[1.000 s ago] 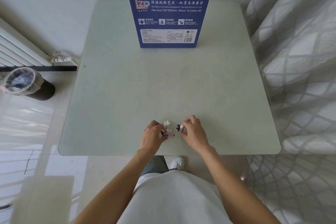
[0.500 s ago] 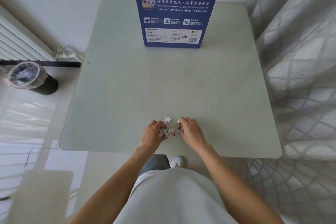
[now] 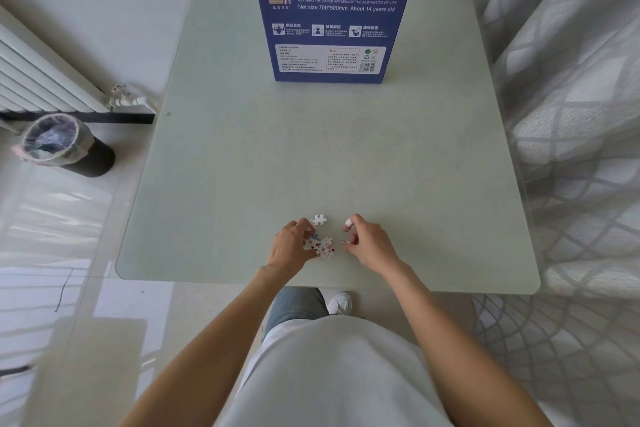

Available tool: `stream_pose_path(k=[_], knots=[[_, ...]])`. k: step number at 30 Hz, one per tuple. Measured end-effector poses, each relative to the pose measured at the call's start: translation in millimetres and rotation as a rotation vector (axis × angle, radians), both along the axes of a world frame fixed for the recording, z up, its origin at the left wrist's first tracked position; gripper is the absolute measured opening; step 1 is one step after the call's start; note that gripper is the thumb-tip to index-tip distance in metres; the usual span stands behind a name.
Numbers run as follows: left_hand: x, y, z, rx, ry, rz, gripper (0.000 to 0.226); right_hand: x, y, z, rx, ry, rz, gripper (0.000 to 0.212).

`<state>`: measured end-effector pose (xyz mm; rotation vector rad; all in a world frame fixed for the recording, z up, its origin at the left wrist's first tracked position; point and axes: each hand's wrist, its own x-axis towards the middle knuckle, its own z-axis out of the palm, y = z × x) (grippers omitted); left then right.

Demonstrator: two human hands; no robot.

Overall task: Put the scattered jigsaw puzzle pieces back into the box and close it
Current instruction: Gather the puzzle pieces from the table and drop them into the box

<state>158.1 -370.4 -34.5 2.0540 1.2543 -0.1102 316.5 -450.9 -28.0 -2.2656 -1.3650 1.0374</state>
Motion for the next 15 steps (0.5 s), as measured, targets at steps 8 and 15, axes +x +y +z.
stream_pose_path(k=[8, 15], knots=[[-3, 1, 1, 0.064, 0.004, -0.074, 0.046, -32, 1, 1, -0.023, -0.028, 0.076, 0.047], [-7, -1, 1, 0.156, -0.016, -0.149, 0.037, -37, 2, -2, -0.003, -0.168, 0.130, 0.031]])
